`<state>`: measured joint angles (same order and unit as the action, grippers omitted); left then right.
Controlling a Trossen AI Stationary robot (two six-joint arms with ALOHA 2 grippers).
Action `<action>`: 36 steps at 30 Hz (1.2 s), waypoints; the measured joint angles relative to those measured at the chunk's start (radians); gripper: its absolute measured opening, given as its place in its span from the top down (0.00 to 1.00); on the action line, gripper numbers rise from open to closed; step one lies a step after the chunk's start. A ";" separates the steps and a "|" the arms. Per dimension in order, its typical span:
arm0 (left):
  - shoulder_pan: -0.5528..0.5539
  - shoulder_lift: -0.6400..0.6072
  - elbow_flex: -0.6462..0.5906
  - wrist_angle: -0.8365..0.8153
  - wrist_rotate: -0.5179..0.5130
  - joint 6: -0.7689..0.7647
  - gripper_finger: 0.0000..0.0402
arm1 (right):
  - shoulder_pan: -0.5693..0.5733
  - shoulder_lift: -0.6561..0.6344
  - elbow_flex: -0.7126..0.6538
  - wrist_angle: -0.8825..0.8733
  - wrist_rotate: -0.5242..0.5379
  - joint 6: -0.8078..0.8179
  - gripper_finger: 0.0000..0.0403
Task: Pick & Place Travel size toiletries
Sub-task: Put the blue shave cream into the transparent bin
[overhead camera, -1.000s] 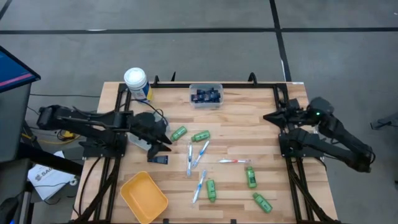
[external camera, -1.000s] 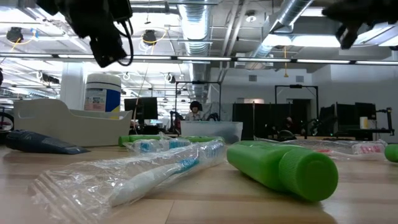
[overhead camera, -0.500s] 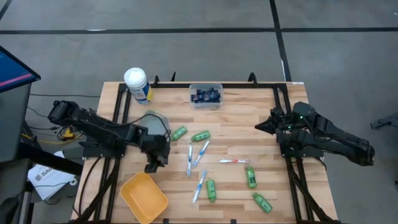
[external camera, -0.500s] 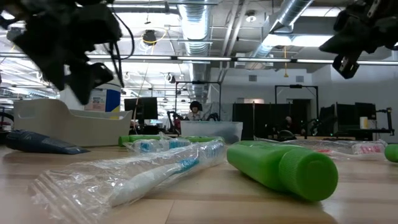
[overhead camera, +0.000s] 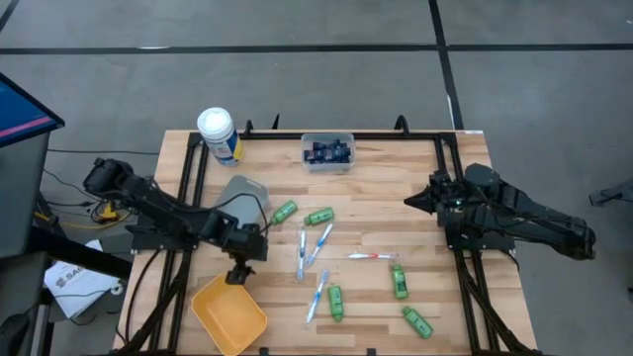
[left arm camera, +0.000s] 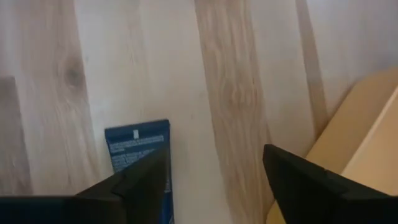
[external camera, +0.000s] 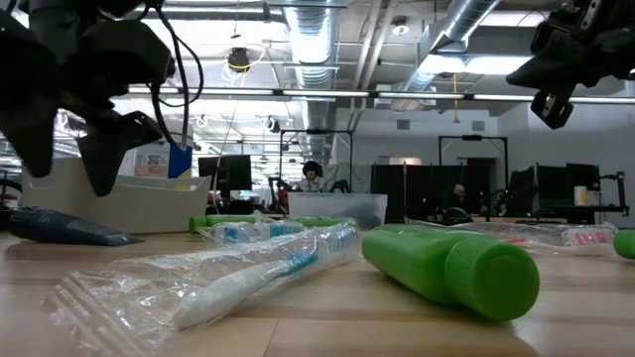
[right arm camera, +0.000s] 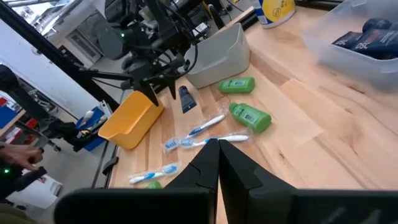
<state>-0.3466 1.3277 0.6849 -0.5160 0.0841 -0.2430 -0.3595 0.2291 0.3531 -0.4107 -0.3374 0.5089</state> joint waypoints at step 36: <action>0.001 0.144 0.000 -0.053 -0.149 -0.115 0.32 | -0.001 0.000 0.000 -0.010 -0.001 0.060 1.00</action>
<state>-0.3458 1.4721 0.6846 -0.5687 -0.0647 -0.3580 -0.3603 0.2291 0.3531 -0.4210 -0.3382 0.5685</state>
